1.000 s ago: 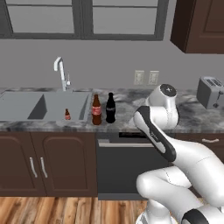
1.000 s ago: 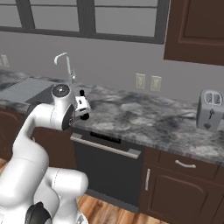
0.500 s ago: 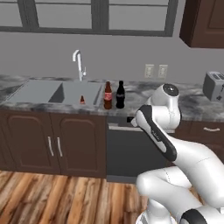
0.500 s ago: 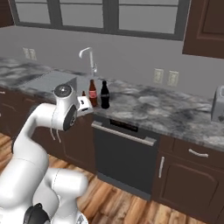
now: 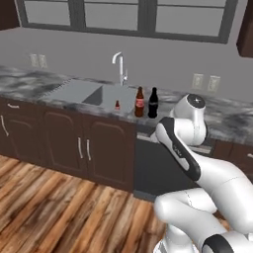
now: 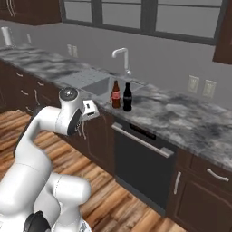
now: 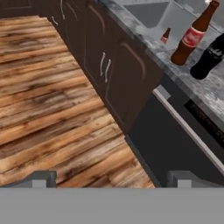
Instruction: Place the large bottle from the dining counter next to the other large bottle outside the sink, and place the small bottle from the dining counter next to the other small bottle inside the sink.
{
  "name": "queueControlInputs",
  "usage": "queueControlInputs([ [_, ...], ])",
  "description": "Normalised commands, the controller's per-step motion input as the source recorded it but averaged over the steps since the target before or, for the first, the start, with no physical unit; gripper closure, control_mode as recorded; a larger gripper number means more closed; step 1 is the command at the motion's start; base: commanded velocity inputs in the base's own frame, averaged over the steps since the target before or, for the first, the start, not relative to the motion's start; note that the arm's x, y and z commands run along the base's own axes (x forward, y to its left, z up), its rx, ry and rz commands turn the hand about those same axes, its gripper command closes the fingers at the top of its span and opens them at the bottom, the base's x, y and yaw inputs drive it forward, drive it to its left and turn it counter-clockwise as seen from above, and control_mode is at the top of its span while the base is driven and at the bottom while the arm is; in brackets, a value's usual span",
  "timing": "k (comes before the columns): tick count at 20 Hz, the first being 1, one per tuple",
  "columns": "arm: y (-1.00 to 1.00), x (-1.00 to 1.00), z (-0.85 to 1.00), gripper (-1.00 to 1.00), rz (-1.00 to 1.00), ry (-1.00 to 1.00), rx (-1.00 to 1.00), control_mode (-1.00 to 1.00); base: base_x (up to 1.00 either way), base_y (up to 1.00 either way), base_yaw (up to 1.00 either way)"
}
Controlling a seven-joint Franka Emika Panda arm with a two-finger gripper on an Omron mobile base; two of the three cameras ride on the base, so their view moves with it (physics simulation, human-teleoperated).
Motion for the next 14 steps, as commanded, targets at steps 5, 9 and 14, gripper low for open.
queueControlInputs([
  [5,0.0,0.0,0.0,-1.0,0.0,0.0,0.0,1.0,-0.36,-0.43,0.46],
  [9,0.0,0.0,0.0,-1.0,0.0,0.0,0.0,1.0,-0.4,-0.33,0.41],
  [14,0.0,0.0,0.0,-1.0,0.0,0.0,0.0,1.0,-0.69,-0.27,0.35],
])
